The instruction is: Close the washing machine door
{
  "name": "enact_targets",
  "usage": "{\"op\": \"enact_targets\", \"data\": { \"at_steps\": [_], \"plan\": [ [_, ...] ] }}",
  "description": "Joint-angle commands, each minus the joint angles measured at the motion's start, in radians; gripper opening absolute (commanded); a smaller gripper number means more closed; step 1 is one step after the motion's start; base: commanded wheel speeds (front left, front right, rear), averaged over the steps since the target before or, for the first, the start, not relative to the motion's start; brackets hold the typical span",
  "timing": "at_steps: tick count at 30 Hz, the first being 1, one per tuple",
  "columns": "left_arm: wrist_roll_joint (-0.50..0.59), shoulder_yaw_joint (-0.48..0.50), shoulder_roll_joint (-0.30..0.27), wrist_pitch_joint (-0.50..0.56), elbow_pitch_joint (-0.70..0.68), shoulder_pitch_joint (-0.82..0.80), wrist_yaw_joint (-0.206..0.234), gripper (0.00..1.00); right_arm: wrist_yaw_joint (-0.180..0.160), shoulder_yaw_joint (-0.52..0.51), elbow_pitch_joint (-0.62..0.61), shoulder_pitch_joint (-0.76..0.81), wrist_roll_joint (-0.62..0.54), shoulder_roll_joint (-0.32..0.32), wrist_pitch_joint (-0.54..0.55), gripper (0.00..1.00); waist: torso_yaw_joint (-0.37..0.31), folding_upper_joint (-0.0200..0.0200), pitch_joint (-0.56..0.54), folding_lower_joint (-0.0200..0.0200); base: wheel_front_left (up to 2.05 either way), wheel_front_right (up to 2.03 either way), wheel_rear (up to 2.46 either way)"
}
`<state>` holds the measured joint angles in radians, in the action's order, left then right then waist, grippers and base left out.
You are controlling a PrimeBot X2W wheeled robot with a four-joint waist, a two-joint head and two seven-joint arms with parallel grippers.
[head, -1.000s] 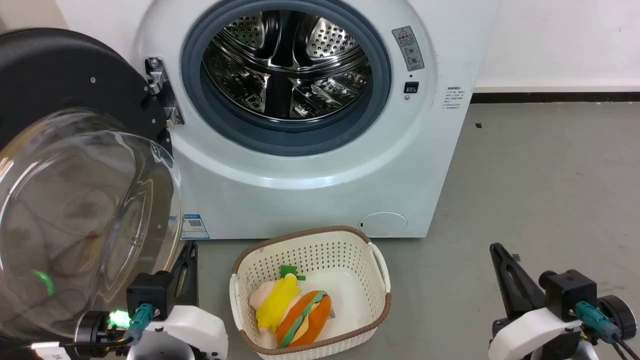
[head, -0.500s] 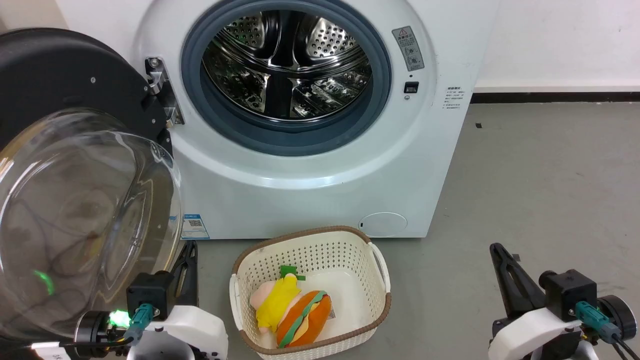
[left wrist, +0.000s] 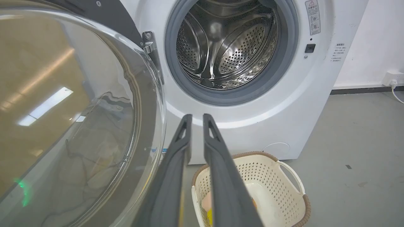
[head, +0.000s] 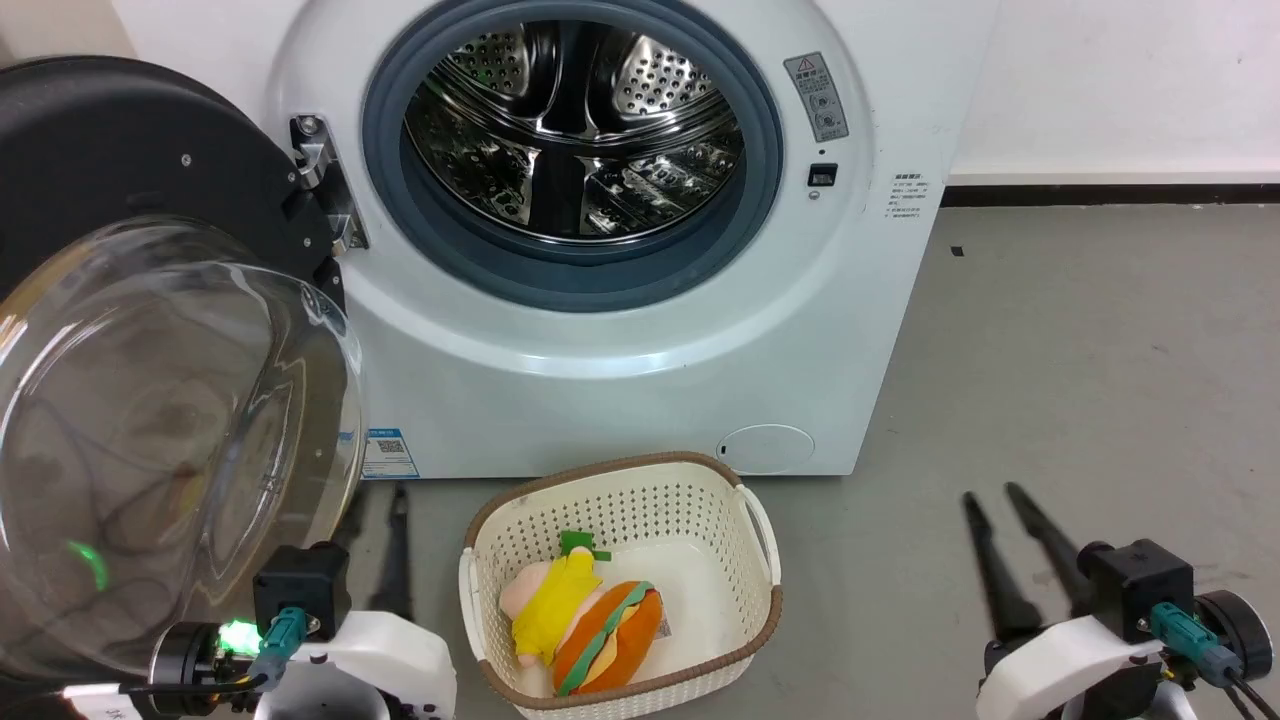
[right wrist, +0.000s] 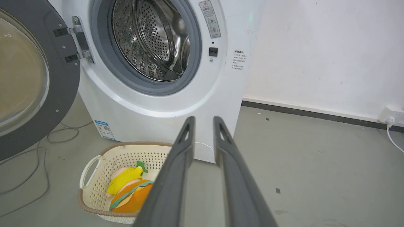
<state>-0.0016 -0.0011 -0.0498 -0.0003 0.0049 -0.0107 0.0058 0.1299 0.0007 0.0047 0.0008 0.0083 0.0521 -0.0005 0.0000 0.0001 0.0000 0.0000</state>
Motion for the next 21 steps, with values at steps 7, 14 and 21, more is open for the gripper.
{"op": "enact_targets", "data": {
  "at_steps": [7,14,21],
  "plan": [
    [-0.002,-0.007,0.0,-0.014,0.002,-0.002,0.017,1.0,0.0,-0.008,-0.004,0.001,0.021,0.0,-0.014,1.0,0.0,-0.0001,0.002,0.0,0.0,0.0,0.0],
    [0.0,-0.015,-0.001,-0.029,0.0,-0.006,0.036,1.0,0.0,-0.013,-0.013,0.003,0.044,0.0,-0.029,1.0,0.004,-0.0001,0.003,0.0,0.0,0.0,0.0],
    [0.005,-0.025,-0.007,-0.044,-0.016,-0.011,0.056,1.0,0.0,-0.017,-0.019,0.007,0.065,0.0,-0.044,1.0,0.018,-0.0001,0.005,0.0,0.0,0.0,0.0]
  ]
}}
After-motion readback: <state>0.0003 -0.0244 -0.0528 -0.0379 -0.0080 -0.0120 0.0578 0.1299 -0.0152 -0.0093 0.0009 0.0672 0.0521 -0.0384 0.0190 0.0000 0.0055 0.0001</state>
